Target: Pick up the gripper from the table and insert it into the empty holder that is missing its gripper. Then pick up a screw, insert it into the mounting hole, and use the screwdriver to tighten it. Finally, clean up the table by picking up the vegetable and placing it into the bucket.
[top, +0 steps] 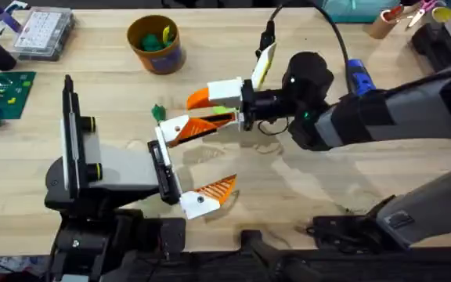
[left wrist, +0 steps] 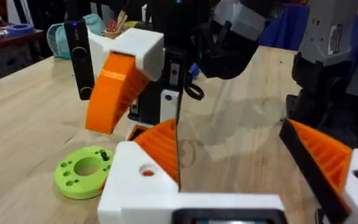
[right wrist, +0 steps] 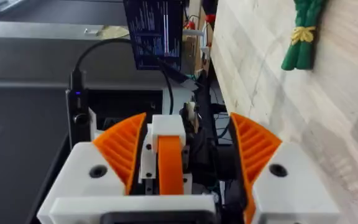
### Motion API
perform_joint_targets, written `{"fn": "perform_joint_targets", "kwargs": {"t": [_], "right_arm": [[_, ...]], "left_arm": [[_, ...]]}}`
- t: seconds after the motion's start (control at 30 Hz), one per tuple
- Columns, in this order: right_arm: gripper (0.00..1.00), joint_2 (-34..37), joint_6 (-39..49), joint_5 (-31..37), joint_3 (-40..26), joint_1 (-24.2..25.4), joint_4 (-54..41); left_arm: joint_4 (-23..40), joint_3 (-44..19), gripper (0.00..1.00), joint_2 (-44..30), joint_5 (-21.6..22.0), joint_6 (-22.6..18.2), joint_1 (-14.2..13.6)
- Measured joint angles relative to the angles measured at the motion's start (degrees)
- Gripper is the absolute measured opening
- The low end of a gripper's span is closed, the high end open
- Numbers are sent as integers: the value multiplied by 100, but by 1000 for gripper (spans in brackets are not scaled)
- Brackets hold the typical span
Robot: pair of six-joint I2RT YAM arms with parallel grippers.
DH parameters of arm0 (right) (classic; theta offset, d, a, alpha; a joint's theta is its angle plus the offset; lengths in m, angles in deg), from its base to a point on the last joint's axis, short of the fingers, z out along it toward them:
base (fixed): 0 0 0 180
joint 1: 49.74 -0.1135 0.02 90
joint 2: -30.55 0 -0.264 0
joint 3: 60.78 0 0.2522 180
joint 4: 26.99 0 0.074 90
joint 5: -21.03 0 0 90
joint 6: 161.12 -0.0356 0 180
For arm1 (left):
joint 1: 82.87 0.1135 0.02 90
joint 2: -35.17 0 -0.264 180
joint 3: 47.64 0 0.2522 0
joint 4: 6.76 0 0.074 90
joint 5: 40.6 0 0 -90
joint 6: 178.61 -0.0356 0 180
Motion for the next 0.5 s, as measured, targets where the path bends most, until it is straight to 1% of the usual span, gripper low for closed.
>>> {"fn": "perform_joint_targets", "kwargs": {"t": [0.13, 0.27, 0.5], "right_arm": [[785, 0, -2, -2, 0, 55, -1], [859, 0, -14, -4, 0, 137, -2], [869, 0, -21, -2, 0, 271, -21]], "left_arm": [[0, 0, 986, 0, -55, -1, 0], [-1, 0, 986, 0, -82, -1, 0], [-1, 0, 986, 0, -82, 0, -2]]}}
